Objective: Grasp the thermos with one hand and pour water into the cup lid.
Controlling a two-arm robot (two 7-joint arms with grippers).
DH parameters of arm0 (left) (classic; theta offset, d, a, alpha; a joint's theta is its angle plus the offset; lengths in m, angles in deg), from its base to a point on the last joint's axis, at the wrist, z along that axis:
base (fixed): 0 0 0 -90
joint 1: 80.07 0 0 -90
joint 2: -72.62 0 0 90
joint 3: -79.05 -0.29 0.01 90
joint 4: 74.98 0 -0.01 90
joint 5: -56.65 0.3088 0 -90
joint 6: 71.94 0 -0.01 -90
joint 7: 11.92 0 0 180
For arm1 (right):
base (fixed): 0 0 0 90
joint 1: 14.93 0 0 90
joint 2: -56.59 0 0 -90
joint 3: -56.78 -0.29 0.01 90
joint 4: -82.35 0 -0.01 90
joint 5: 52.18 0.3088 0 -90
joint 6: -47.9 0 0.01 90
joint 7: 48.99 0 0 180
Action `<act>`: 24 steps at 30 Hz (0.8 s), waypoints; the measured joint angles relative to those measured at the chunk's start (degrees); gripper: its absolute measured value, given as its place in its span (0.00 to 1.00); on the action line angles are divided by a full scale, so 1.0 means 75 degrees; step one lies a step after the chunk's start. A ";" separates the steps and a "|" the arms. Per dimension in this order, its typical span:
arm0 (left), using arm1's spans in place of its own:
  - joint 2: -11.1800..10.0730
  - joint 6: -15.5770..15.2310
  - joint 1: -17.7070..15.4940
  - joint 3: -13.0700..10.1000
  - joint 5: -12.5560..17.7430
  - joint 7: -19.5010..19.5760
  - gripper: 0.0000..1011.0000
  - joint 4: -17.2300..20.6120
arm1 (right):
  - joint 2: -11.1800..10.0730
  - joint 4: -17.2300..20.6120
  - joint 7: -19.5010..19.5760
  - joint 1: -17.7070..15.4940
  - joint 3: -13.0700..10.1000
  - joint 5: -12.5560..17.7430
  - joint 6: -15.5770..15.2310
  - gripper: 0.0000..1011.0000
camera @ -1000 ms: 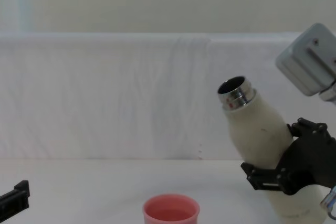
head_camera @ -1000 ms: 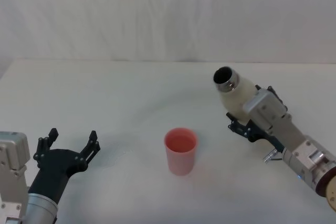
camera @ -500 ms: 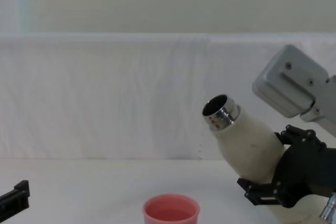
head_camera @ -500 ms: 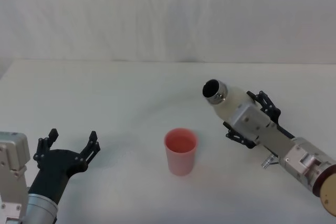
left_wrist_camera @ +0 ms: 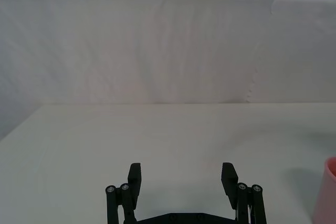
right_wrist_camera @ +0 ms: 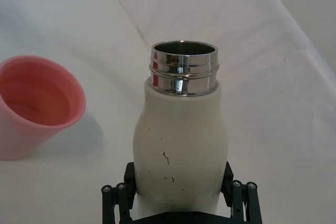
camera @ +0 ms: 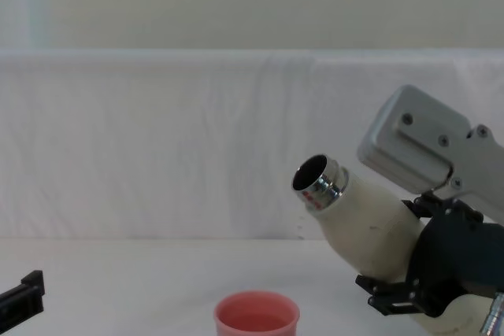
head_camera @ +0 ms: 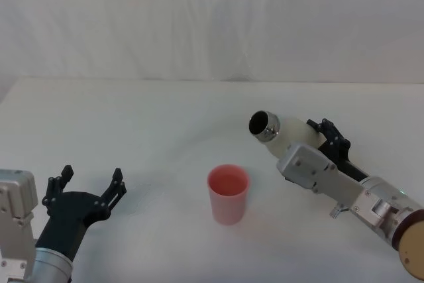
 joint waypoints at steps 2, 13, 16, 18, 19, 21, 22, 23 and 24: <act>0.0000 0.0000 0.0000 0.0000 0.0000 0.0000 0.99 0.0000 | -0.0007 0.0004 -0.0027 0.0008 0.0014 -0.0055 -0.0010 0.95; 0.0000 0.0000 0.0000 0.0000 0.0000 0.0000 0.99 0.0000 | -0.0086 0.0012 -0.0189 0.0075 0.0194 -0.0607 -0.0144 0.95; 0.0000 0.0000 0.0000 0.0000 0.0000 0.0000 0.99 0.0000 | -0.0091 0.0012 -0.0219 0.0087 0.0225 -0.0705 -0.0168 0.95; 0.0000 0.0000 0.0000 0.0000 0.0000 0.0000 0.99 0.0000 | -0.0097 0.0012 -0.0263 0.0101 0.0251 -0.0799 -0.0185 0.95; 0.0000 0.0000 0.0000 0.0000 0.0000 0.0000 0.99 0.0000 | -0.0097 0.0012 -0.0263 0.0101 0.0251 -0.0799 -0.0185 0.95; 0.0000 0.0000 0.0000 0.0000 0.0000 0.0000 0.99 0.0000 | -0.0101 0.0012 -0.0294 0.0111 0.0261 -0.0858 -0.0197 0.95; 0.0000 0.0000 0.0000 0.0000 0.0000 0.0000 0.99 0.0000 | -0.0103 0.0012 -0.0318 0.0117 0.0270 -0.0898 -0.0209 0.95; 0.0000 0.0000 0.0000 0.0000 0.0000 0.0000 0.99 0.0000 | -0.0103 0.0012 -0.0318 0.0117 0.0270 -0.0898 -0.0209 0.95; 0.0000 0.0000 0.0000 0.0000 0.0000 0.0000 0.99 0.0000 | -0.0103 0.0012 -0.0337 0.0122 0.0281 -0.0932 -0.0216 0.95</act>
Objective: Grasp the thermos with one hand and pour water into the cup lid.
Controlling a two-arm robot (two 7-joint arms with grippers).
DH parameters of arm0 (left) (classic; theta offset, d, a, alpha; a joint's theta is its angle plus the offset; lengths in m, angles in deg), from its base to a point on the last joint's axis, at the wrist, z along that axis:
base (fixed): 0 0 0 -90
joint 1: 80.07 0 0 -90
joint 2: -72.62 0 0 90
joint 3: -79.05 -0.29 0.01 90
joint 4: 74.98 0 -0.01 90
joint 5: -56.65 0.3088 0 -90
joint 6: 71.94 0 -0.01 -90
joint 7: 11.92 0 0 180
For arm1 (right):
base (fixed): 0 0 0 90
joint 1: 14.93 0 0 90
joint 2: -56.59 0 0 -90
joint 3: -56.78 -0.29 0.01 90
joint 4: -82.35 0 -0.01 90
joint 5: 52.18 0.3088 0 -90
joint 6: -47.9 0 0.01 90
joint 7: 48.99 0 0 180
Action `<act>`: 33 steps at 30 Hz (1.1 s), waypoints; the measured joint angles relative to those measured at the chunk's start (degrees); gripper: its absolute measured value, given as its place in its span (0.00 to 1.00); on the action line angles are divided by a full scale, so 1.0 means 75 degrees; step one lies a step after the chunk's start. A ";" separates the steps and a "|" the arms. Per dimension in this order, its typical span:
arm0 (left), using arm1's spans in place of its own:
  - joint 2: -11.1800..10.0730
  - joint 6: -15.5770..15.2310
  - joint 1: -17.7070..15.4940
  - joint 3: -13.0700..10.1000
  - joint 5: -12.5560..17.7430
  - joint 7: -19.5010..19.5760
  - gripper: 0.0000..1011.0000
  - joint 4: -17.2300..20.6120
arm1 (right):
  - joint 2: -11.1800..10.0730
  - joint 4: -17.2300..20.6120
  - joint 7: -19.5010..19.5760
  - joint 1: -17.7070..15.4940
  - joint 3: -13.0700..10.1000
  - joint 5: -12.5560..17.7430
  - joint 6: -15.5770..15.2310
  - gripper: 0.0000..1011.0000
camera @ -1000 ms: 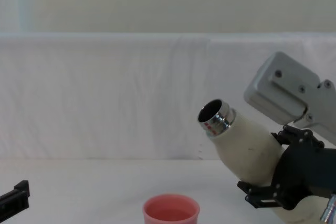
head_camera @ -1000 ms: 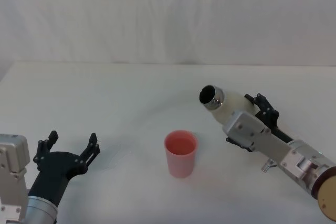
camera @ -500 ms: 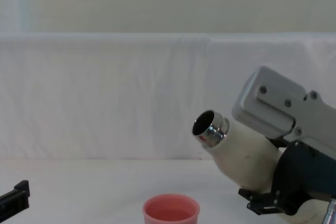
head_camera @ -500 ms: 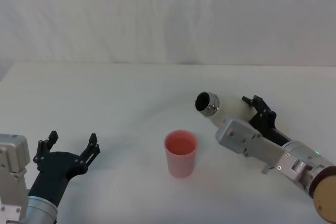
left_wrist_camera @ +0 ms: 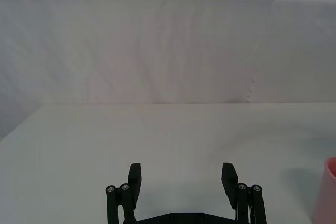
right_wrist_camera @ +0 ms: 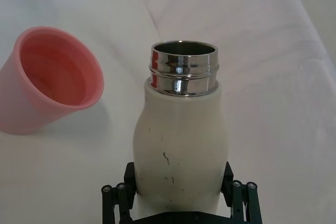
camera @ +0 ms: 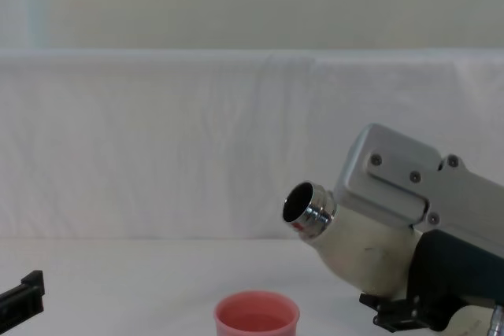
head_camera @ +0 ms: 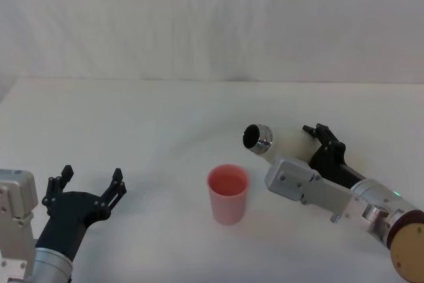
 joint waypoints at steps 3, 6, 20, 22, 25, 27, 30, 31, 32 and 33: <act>0.0000 0.0000 0.0000 0.0000 0.0000 0.0000 0.99 0.0000 | -0.0004 0.0000 -0.0035 0.0016 0.0023 -0.0077 -0.0021 0.95; 0.0000 0.0000 0.0000 0.0000 0.0000 0.0000 0.99 0.0000 | -0.0010 0.0000 -0.0062 0.0030 0.0051 -0.0167 -0.0039 0.95; 0.0000 0.0000 0.0000 0.0000 0.0000 0.0000 0.99 0.0000 | -0.0032 -0.0082 -0.0180 0.0089 0.0188 -0.0508 -0.0095 0.95; 0.0000 0.0000 0.0000 0.0000 0.0000 0.0000 0.99 0.0000 | -0.0036 -0.0092 -0.0191 0.0096 0.0207 -0.0542 -0.0099 0.95; 0.0000 0.0000 0.0000 0.0000 0.0000 0.0000 0.99 0.0000 | -0.0057 -0.0101 -0.0218 0.0111 0.0266 -0.0655 -0.0111 0.95; 0.0000 0.0000 0.0000 0.0000 0.0000 0.0000 0.99 0.0000 | -0.0063 -0.0105 -0.0229 0.0116 0.0288 -0.0702 -0.0119 0.95; -0.0001 0.0000 0.0000 0.0000 0.0000 0.0000 0.99 0.0000 | -0.0079 -0.0111 -0.0241 0.0130 0.0330 -0.0811 -0.0134 0.95; 0.0000 0.0000 0.0000 0.0000 0.0000 -0.0001 0.99 0.0000 | -0.0081 -0.0114 -0.0242 0.0133 0.0339 -0.0838 -0.0138 0.95; 0.0000 0.0000 0.0000 0.0000 0.0000 0.0000 0.99 0.0000 | -0.0082 -0.0116 -0.0243 0.0135 0.0348 -0.0862 -0.0142 0.95; 0.0000 0.0000 0.0000 0.0000 0.0000 0.0000 0.99 0.0000 | -0.0084 -0.0119 -0.0244 0.0139 0.0366 -0.0913 -0.0154 0.95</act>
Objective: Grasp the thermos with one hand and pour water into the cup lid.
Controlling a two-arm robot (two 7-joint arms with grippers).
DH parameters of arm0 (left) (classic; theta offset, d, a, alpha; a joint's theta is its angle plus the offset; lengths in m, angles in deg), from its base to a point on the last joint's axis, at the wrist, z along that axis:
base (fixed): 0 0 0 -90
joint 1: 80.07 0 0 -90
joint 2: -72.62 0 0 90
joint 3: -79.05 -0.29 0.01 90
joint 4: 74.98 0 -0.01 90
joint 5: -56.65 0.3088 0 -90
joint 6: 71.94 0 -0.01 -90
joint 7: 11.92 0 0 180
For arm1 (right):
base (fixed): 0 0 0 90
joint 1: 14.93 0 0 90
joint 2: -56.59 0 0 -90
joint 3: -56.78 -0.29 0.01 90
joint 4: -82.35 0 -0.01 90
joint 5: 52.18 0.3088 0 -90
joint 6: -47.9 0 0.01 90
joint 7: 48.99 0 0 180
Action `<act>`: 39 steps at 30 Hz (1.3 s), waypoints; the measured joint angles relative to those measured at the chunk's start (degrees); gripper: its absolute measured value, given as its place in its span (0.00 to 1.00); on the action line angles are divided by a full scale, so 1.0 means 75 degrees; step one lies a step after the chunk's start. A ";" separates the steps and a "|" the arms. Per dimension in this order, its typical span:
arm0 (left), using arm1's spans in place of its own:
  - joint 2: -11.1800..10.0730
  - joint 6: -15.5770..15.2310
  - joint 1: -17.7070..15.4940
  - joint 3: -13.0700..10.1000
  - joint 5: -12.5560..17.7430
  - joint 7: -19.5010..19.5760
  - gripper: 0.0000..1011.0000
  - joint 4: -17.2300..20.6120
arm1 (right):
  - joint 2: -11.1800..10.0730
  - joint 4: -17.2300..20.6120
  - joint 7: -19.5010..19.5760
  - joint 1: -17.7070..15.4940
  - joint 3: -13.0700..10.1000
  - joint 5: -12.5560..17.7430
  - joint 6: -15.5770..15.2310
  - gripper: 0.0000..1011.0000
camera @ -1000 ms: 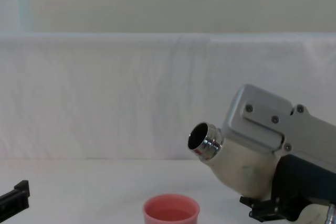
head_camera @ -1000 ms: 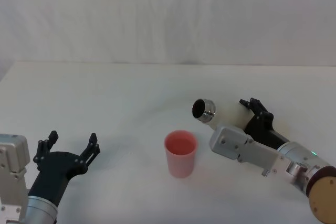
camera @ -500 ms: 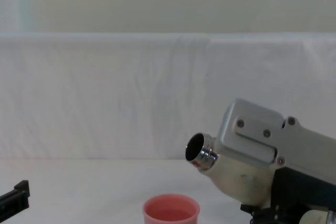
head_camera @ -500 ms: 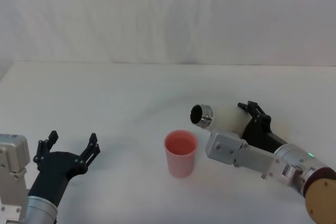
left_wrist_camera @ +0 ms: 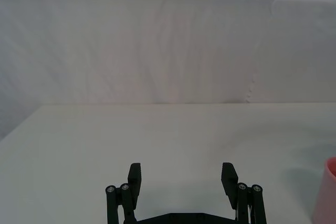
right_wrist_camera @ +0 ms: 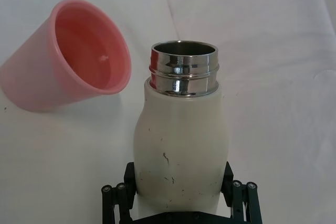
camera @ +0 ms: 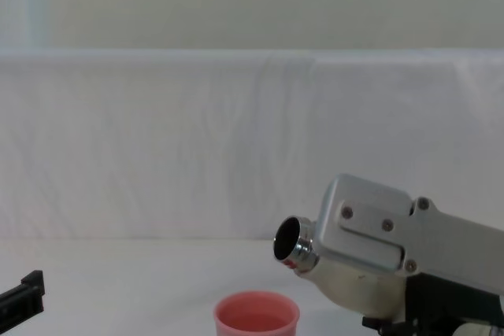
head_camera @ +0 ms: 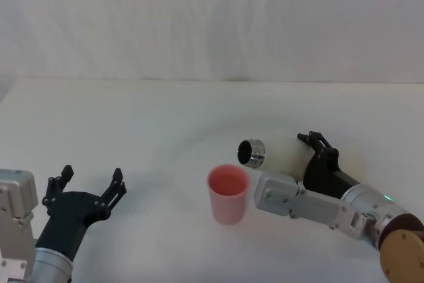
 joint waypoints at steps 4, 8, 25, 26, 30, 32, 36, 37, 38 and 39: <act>0.0000 0.0000 0.0000 0.0000 0.0000 0.0000 0.99 0.0000 | -0.0002 -0.0001 -0.0003 0.0010 0.0039 -0.0115 -0.0038 0.95; 0.0000 0.0000 0.0000 0.0000 0.0000 0.0000 0.99 0.0000 | -0.0007 0.0002 -0.0019 0.0014 0.0092 -0.0292 -0.0091 0.95; 0.0000 0.0000 0.0000 0.0000 0.0000 0.0000 0.99 0.0000 | -0.0026 0.0001 -0.0141 0.0093 0.0213 -0.0716 -0.0139 0.95; 0.0000 0.0000 0.0000 0.0000 0.0000 0.0000 0.99 0.0000 | -0.0031 0.0001 -0.0157 0.0099 0.0220 -0.0751 -0.0146 0.95; 0.0000 0.0000 0.0000 0.0000 0.0000 0.0000 0.99 0.0000 | -0.0045 0.0010 -0.0190 0.0115 0.0247 -0.0841 -0.0165 0.95; 0.0000 0.0000 0.0000 0.0000 0.0000 0.0000 0.99 0.0000 | -0.0046 0.0009 -0.0202 0.0127 0.0261 -0.0879 -0.0171 0.95; 0.0000 0.0000 0.0000 0.0000 0.0000 0.0000 0.99 0.0000 | -0.0055 0.0006 -0.0230 0.0160 0.0296 -0.0971 -0.0173 0.95; 0.0000 0.0000 0.0000 0.0000 0.0000 0.0000 0.99 0.0000 | -0.0058 0.0005 -0.0232 0.0166 0.0303 -0.0985 -0.0173 0.95; 0.0000 0.0000 0.0000 0.0000 0.0000 0.0000 0.99 0.0000 | -0.0062 0.0002 -0.0239 0.0178 0.0322 -0.1026 -0.0173 0.95; 0.0000 0.0000 0.0000 0.0000 0.0000 0.0000 0.99 0.0000 | -0.0066 0.0001 -0.0246 0.0188 0.0335 -0.1065 -0.0173 0.95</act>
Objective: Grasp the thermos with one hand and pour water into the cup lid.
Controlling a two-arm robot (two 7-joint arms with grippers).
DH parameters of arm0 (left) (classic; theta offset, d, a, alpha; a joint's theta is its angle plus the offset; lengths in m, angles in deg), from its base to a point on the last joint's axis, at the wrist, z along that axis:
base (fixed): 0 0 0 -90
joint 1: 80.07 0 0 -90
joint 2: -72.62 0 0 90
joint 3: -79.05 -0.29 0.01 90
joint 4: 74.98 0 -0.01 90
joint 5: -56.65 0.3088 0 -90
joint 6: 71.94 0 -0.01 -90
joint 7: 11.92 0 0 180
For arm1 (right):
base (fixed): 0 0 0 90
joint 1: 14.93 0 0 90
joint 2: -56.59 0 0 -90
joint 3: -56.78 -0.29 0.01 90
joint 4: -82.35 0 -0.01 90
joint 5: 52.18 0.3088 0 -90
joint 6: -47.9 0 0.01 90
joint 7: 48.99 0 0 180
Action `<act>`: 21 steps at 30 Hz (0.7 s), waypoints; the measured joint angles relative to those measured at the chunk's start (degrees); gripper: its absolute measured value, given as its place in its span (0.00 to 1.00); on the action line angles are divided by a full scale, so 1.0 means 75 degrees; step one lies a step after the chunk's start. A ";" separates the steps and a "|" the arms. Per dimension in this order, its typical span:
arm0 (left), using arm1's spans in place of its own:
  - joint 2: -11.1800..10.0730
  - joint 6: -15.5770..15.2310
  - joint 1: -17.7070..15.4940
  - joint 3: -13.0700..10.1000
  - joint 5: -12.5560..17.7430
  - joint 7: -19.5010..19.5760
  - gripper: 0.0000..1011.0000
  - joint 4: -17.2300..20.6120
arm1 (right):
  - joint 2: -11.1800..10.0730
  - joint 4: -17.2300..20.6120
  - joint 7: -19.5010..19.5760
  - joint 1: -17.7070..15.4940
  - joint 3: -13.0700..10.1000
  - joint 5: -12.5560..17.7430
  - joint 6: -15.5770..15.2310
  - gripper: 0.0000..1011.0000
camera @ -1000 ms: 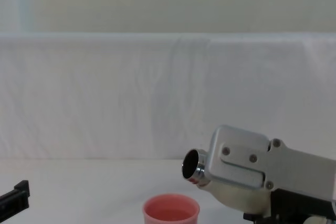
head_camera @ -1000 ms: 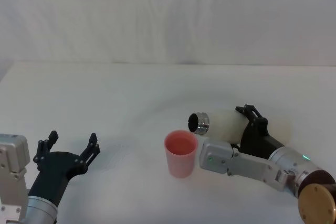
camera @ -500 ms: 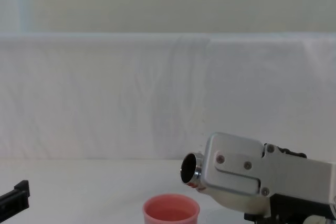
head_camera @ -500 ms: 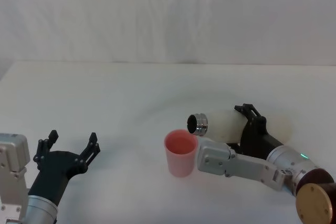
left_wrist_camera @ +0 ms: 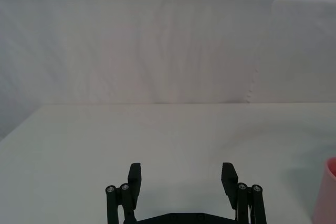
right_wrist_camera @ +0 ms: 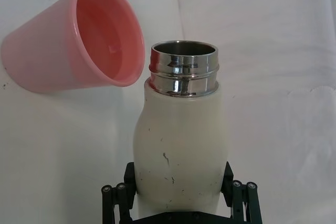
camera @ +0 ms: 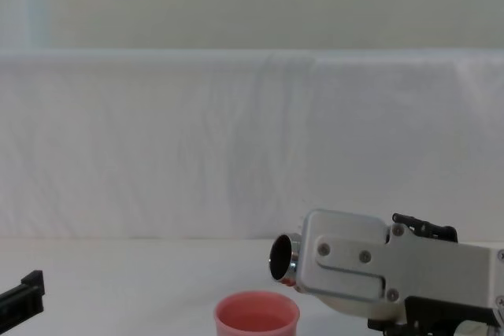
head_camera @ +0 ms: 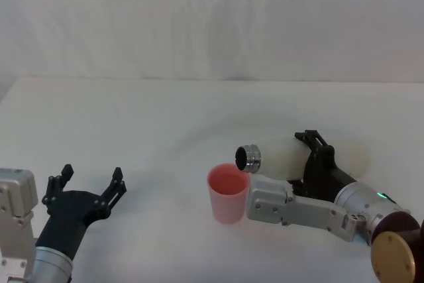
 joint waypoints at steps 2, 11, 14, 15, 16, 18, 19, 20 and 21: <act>0.0000 0.0000 0.0000 0.0000 0.0000 0.0000 0.99 0.0000 | -0.0002 -0.0001 -0.0002 0.0003 0.0005 -0.0016 0.0000 0.95; 0.0000 0.0000 0.0000 0.0000 0.0000 0.0000 0.99 0.0000 | -0.0002 -0.0033 -0.0045 0.0048 0.0050 -0.0119 0.0003 0.95; 0.0000 0.0000 0.0000 0.0000 0.0000 0.0000 0.99 0.0000 | 0.0003 -0.0043 -0.0049 0.0059 0.0062 -0.0140 0.0010 0.95; 0.0000 0.0000 0.0000 0.0000 0.0000 0.0000 0.99 0.0000 | 0.0004 -0.0044 -0.0050 0.0061 0.0064 -0.0144 0.0013 0.95; 0.0000 0.0000 0.0000 0.0000 0.0000 0.0000 0.99 0.0000 | 0.0003 -0.0045 -0.0052 0.0063 0.0067 -0.0148 0.0013 0.95; 0.0000 0.0000 0.0000 0.0000 0.0000 0.0000 0.99 0.0000 | 0.0003 -0.0046 -0.0061 0.0069 0.0073 -0.0158 0.0015 0.95; 0.0000 0.0000 0.0000 0.0000 0.0000 0.0000 0.99 0.0000 | 0.0003 -0.0047 -0.0073 0.0076 0.0082 -0.0170 0.0016 0.95; 0.0000 0.0000 0.0000 0.0000 0.0000 0.0000 0.99 0.0000 | 0.0004 -0.0048 -0.0083 0.0082 0.0091 -0.0182 0.0017 0.95; 0.0000 0.0000 0.0000 0.0000 0.0000 0.0000 0.99 0.0000 | 0.0004 -0.0048 -0.0083 0.0082 0.0091 -0.0182 0.0017 0.95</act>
